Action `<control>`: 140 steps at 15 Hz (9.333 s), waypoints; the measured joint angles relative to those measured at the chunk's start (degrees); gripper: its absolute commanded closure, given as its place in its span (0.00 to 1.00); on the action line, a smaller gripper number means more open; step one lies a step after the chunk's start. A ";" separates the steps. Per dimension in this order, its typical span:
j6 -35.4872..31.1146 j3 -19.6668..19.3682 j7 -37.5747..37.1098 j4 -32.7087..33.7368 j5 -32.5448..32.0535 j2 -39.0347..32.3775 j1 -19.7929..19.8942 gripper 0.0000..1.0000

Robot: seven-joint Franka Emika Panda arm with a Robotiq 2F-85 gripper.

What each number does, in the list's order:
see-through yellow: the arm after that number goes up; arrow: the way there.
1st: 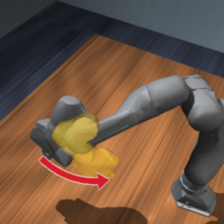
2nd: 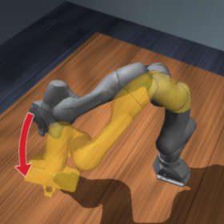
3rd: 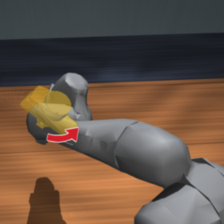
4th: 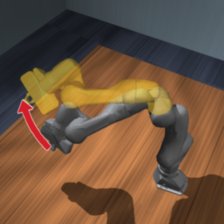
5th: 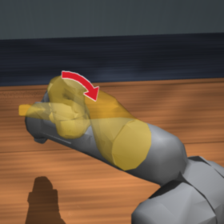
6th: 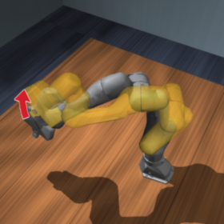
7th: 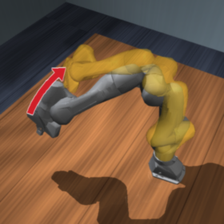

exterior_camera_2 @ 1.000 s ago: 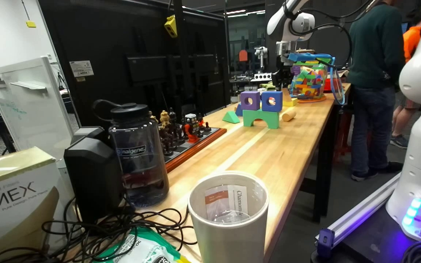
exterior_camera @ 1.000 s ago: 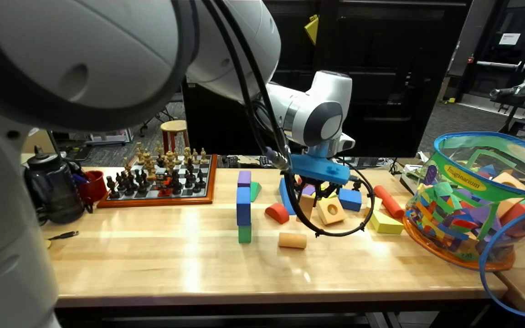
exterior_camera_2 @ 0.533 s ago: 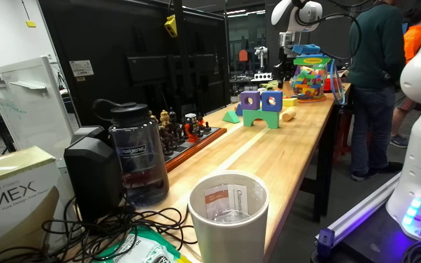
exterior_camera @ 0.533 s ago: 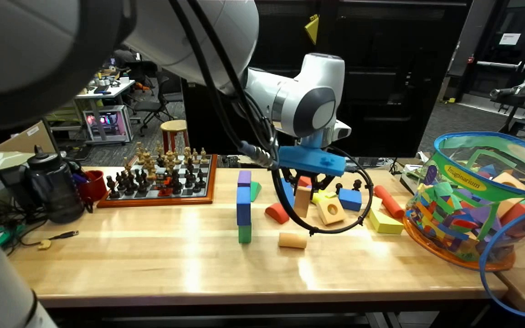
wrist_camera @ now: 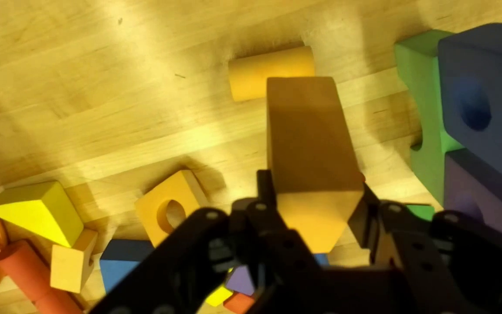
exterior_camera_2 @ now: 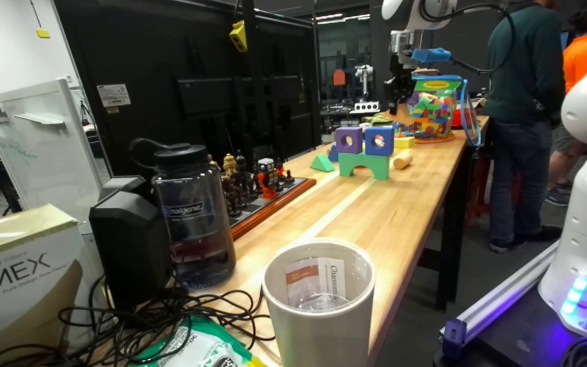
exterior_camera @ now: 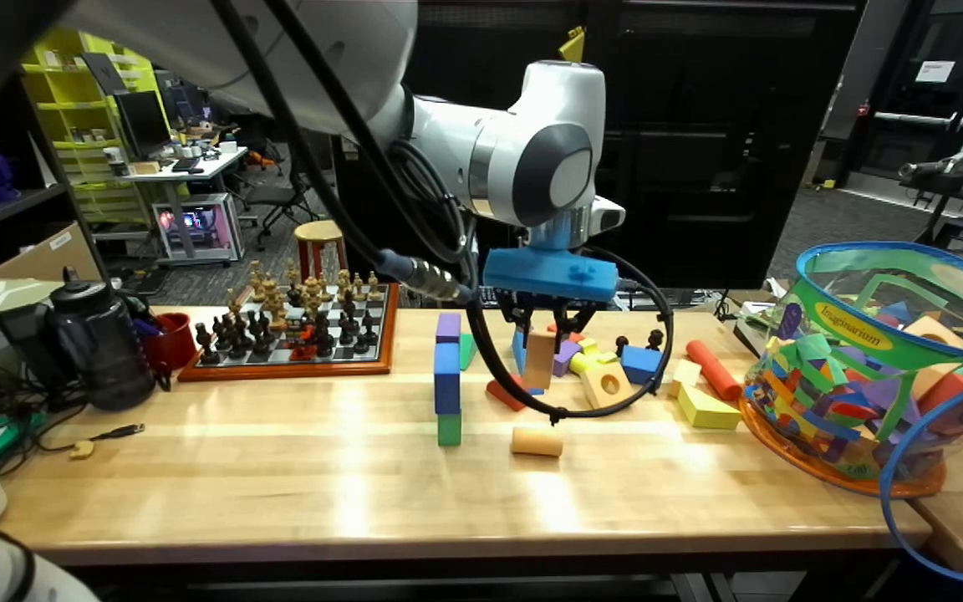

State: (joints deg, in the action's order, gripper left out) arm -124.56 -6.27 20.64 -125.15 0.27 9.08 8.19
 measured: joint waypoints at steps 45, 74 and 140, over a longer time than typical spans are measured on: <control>16.37 9.91 -16.99 3.06 -15.37 5.64 -7.81 0.84; 18.84 9.32 -5.07 14.28 -13.12 -5.31 -9.86 0.84; 6.81 9.40 -12.04 3.19 -9.70 -1.64 -10.59 0.23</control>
State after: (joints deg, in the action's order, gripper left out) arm -117.75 3.13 8.60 -121.96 -9.42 7.44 -2.39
